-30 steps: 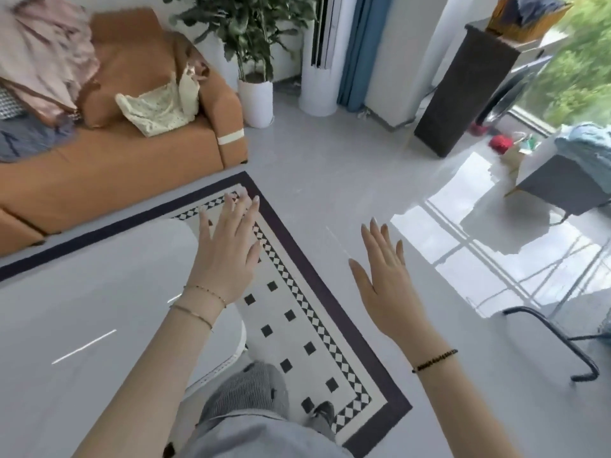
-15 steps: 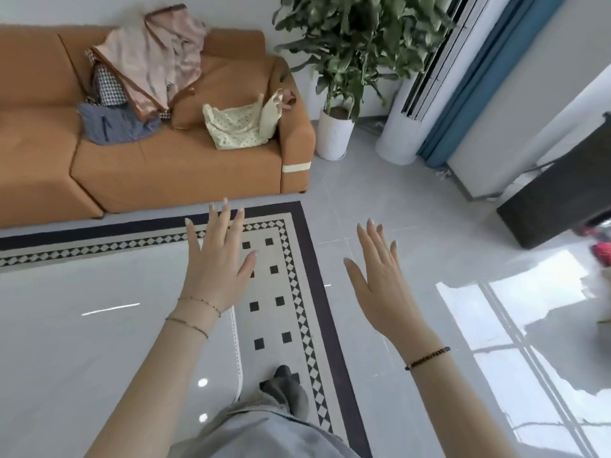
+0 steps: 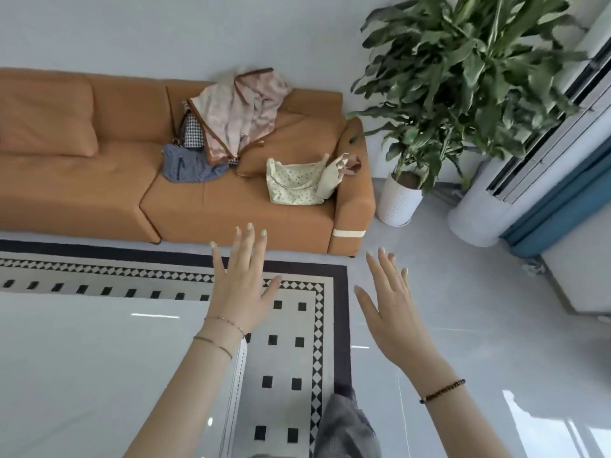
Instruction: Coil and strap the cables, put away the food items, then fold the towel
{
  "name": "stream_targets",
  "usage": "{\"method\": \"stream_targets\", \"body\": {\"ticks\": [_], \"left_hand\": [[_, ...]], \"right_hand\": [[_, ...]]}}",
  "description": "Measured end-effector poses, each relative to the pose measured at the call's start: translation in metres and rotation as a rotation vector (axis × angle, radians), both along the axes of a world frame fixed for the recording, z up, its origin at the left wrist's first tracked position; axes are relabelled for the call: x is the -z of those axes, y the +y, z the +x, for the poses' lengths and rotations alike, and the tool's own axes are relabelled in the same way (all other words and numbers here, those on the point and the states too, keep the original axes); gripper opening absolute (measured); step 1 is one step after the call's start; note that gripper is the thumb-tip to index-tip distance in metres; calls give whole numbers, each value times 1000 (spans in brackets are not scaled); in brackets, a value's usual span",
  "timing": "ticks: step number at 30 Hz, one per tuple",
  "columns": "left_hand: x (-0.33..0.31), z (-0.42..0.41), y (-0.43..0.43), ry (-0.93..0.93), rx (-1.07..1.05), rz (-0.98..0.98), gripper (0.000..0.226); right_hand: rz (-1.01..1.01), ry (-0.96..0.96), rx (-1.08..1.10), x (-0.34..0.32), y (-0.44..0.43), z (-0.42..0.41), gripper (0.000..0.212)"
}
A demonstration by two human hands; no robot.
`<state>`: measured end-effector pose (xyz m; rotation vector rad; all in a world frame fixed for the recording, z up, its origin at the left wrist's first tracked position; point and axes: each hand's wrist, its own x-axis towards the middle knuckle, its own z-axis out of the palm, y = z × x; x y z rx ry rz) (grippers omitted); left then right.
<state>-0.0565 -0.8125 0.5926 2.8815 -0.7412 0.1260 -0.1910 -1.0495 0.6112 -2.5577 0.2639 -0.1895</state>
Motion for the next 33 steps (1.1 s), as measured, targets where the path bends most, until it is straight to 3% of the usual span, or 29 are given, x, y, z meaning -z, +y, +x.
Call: {"method": "stream_targets", "body": {"ticks": [6, 14, 22, 33], "left_hand": [[-15, 62, -73, -8, -110, -23, 84], [-12, 126, -108, 0, -299, -1, 83], [7, 231, -90, 44, -465, 15, 78], [2, 492, -35, 64, -446, -118, 83]], "right_hand": [[13, -9, -144, -12, -85, 103, 61], [58, 9, -333, -16, -136, 230, 61], [31, 44, -386, 4, -130, 365, 66], [18, 9, -341, -15, -72, 610, 58]]}}
